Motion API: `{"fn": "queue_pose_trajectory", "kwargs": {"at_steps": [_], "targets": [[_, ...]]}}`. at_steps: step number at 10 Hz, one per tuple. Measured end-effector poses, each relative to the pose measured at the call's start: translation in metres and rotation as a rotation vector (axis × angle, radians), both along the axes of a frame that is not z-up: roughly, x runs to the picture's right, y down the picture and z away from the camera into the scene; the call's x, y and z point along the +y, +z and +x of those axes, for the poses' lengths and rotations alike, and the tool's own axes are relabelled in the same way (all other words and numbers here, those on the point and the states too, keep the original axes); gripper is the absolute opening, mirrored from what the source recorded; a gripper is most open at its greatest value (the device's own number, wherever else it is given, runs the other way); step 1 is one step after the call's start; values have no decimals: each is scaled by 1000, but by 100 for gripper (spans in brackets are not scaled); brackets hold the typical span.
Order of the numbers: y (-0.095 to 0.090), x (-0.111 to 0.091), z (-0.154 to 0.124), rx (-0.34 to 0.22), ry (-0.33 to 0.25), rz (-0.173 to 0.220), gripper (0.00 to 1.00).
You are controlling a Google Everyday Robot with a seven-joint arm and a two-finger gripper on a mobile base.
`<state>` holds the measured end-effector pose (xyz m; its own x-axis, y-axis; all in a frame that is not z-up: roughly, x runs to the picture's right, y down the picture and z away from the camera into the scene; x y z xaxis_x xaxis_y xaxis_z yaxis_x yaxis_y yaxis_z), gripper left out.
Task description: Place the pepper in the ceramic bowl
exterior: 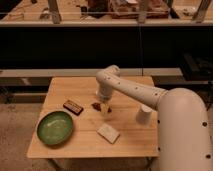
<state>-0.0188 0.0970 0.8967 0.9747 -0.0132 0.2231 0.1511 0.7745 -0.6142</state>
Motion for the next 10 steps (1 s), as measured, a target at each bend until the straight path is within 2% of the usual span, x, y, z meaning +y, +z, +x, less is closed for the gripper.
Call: {"fn": "queue_pose_trajectory", "kwargs": {"at_steps": [3, 6, 8, 10], "targets": [[10, 12, -1, 0, 26, -20, 80], [16, 16, -4, -6, 34, -22, 79], [19, 17, -3, -7, 43, -29, 63], [23, 17, -4, -8, 51, -38, 41]]}}
